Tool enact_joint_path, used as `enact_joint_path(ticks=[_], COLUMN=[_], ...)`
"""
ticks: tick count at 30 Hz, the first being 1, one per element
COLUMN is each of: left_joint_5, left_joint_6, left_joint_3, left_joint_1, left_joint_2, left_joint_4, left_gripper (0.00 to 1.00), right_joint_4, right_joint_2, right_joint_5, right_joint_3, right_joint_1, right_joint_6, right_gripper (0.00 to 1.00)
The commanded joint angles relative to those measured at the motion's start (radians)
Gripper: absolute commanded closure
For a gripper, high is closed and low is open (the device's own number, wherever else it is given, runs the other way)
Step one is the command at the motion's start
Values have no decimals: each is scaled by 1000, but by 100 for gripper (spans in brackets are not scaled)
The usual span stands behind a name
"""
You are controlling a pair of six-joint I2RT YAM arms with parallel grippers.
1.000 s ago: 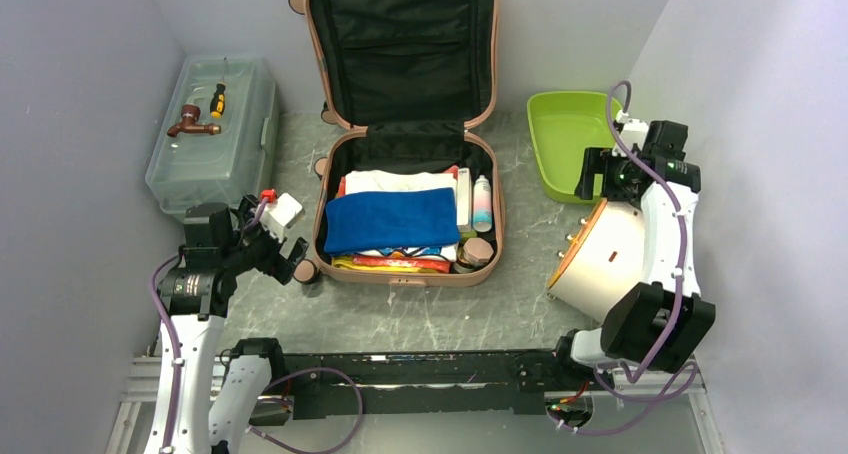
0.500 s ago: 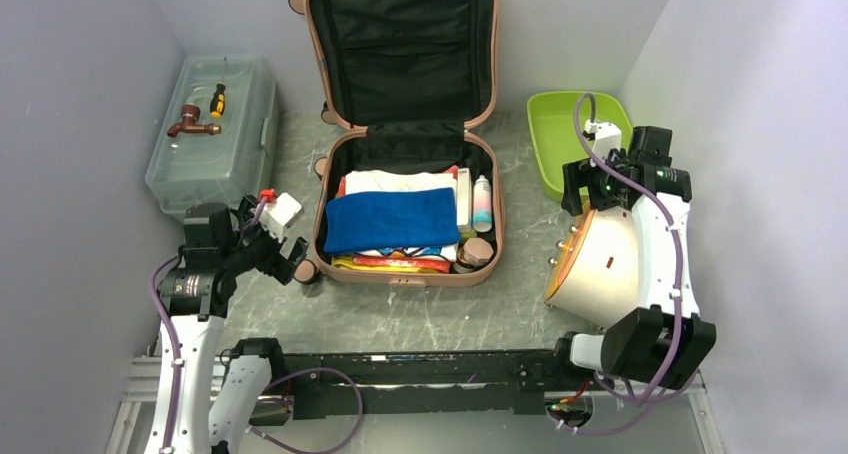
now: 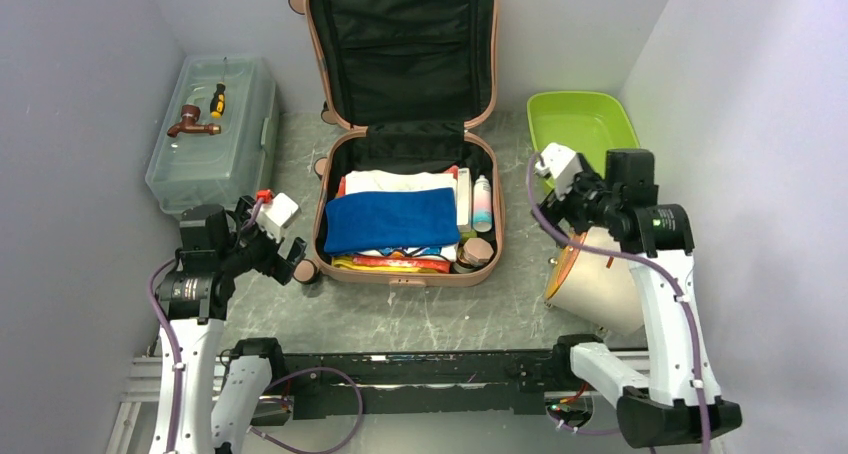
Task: Open, take out, and arrange the luggage
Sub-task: Adjust the storage box at the corner of the board.
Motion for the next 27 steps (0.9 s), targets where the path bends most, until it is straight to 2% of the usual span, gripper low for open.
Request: enact_joint_path(ticks=[1, 10, 14, 18, 27], left_joint_5=[46, 55, 60, 57, 46], left_joint_6=[-15, -15, -15, -13, -10], left_joint_3=[4, -7, -10, -16, -29], left_joint_1=[12, 26, 30, 31, 32], left_joint_2=[-10, -17, -15, -20, -28], left_joint_4=[26, 30, 36, 35, 38], left_gripper=[1, 1, 1, 1, 1], right_joint_4=[-74, -129, -123, -125, -186], right_joint_2=[4, 50, 73, 94, 83], right_joint_5=[56, 246, 290, 345, 461], right_joint_3=[-34, -280, -336, -358, -471], right_joint_1=[154, 525, 646, 668, 668], right_joint_6=[-62, 20, 77, 96, 92], right_gripper=[11, 16, 19, 23, 24])
